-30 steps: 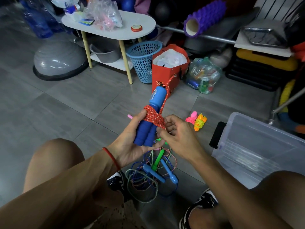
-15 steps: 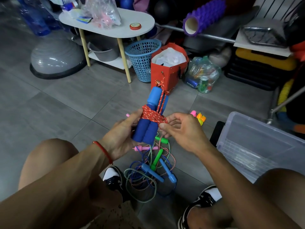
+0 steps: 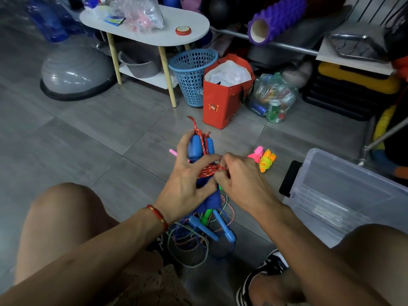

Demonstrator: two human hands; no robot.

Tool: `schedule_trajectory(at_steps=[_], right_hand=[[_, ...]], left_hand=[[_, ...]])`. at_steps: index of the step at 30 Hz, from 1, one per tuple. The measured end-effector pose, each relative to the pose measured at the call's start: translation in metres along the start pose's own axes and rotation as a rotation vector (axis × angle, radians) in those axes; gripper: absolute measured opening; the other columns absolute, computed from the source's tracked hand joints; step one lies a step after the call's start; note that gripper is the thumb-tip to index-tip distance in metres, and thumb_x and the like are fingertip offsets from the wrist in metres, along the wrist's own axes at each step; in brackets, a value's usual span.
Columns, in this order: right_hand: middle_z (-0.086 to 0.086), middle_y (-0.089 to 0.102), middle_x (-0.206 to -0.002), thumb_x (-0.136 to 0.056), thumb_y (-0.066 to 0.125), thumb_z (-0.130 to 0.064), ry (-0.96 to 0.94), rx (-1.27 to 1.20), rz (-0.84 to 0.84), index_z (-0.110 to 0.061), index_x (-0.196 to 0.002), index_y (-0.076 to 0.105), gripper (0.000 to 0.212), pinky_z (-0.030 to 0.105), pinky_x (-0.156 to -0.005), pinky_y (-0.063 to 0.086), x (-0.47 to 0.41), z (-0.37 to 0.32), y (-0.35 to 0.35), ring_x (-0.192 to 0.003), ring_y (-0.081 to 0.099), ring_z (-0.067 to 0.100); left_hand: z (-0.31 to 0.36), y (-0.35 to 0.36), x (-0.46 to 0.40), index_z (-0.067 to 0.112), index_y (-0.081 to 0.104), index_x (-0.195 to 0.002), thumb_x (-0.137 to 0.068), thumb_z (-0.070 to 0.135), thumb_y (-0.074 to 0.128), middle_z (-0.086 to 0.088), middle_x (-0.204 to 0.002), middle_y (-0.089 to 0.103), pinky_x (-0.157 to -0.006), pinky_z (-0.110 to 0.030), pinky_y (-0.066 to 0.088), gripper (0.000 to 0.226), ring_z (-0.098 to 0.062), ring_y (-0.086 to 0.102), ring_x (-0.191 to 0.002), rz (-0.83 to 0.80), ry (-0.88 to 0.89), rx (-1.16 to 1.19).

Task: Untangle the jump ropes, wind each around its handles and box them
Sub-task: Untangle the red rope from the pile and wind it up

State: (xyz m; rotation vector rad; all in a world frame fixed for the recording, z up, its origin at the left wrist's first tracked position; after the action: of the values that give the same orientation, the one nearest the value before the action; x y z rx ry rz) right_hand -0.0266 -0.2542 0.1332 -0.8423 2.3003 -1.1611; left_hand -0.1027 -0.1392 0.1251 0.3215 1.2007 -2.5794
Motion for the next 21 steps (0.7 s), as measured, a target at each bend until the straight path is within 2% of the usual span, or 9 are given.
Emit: schedule_trajectory(at_steps=[2,4,5,7,9,12,14,16,21], right_hand=[[0.001,0.058,-0.074,-0.092,0.053,-0.012,0.001,-0.021,-0.008,-0.007,-0.092,0.059,0.008,0.03,-0.061,0.041,0.001,-0.001,0.001,-0.063,0.056,0.019],[-0.003,0.055,-0.071,-0.091,0.053,-0.009,-0.001,-0.019,-0.005,-0.007,-0.09,0.06,0.007,0.028,-0.062,0.04,0.002,-0.001,0.0,-0.061,0.054,0.016],[-0.005,0.054,-0.068,-0.091,0.054,-0.008,0.014,-0.034,-0.01,-0.008,-0.089,0.061,0.007,0.025,-0.06,0.039,0.003,0.0,0.0,-0.057,0.054,0.01],[-0.008,0.054,-0.063,-0.094,0.056,-0.007,0.082,-0.14,-0.052,-0.009,-0.091,0.063,0.009,0.011,-0.048,0.036,0.004,0.005,-0.002,-0.047,0.056,0.003],[-0.005,0.059,-0.068,-0.096,0.057,-0.005,0.153,-0.284,-0.085,-0.009,-0.096,0.067,0.011,0.008,-0.043,0.042,0.005,0.011,-0.002,-0.048,0.059,-0.004],[0.0,0.072,-0.087,-0.095,0.059,-0.006,0.222,-0.399,-0.046,-0.015,-0.102,0.072,0.017,0.02,-0.058,0.059,0.003,0.02,-0.001,-0.068,0.071,0.004],[-0.002,0.075,-0.088,-0.093,0.063,-0.006,0.265,-0.431,-0.04,-0.016,-0.1,0.075,0.017,0.021,-0.061,0.06,0.003,0.022,0.001,-0.072,0.073,0.007],[-0.004,0.076,-0.085,-0.091,0.065,-0.004,0.313,-0.496,-0.034,-0.017,-0.099,0.076,0.018,0.023,-0.062,0.06,0.004,0.024,0.003,-0.073,0.074,0.007],[0.005,0.077,-0.089,-0.089,0.069,0.0,0.379,-0.718,-0.04,-0.012,-0.1,0.074,0.017,0.031,-0.077,0.062,0.001,0.026,0.003,-0.076,0.076,0.017]], left_hand=[[-0.001,0.001,0.001,0.023,0.067,-0.121,-0.089,0.027,0.072,-0.009,-0.162,0.004,-0.107,-0.021,0.043,0.033,-0.012,0.048,-0.125,-0.01,0.011,-0.017],[-0.003,0.002,0.001,0.022,0.068,-0.114,-0.088,0.028,0.072,-0.008,-0.162,0.006,-0.102,-0.016,0.042,0.027,-0.008,0.048,-0.121,-0.023,-0.008,-0.013],[-0.005,0.001,0.0,0.022,0.069,-0.111,-0.088,0.028,0.072,-0.008,-0.161,0.008,-0.101,-0.014,0.041,0.024,-0.006,0.048,-0.119,-0.03,-0.009,0.0],[-0.007,-0.001,-0.005,0.021,0.071,-0.108,-0.089,0.026,0.073,-0.008,-0.16,0.012,-0.104,-0.014,0.039,0.02,-0.008,0.046,-0.127,-0.044,0.037,0.031],[-0.008,-0.005,-0.011,0.018,0.072,-0.105,-0.09,0.025,0.073,-0.01,-0.16,0.015,-0.107,-0.018,0.038,0.016,-0.007,0.041,-0.136,-0.04,0.093,0.055],[-0.004,-0.006,-0.016,0.015,0.072,-0.098,-0.09,0.019,0.073,-0.011,-0.159,0.016,-0.106,-0.02,0.039,0.009,-0.002,0.038,-0.138,0.008,0.117,0.052],[-0.003,-0.003,-0.013,0.014,0.072,-0.094,-0.089,0.016,0.073,-0.011,-0.158,0.019,-0.104,-0.013,0.036,0.005,0.01,0.038,-0.13,0.044,0.103,0.034],[-0.004,-0.001,-0.011,0.015,0.073,-0.091,-0.089,0.015,0.073,-0.01,-0.157,0.022,-0.102,-0.01,0.034,0.002,0.016,0.039,-0.123,0.059,0.073,0.034],[-0.006,-0.005,-0.013,0.015,0.074,-0.085,-0.089,0.016,0.07,-0.002,-0.154,0.03,-0.087,-0.012,0.044,0.006,0.0,0.056,-0.099,0.101,-0.01,0.122]])
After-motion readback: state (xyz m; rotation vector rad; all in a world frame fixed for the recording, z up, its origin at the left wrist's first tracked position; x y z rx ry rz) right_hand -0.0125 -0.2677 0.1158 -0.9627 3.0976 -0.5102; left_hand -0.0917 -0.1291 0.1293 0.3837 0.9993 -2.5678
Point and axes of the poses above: each hand's wrist, its own x-axis away from the middle knuckle, its own y-axis out of the palm, z = x × y, the point moved 5 cm from there along -x, towards the middle knuckle
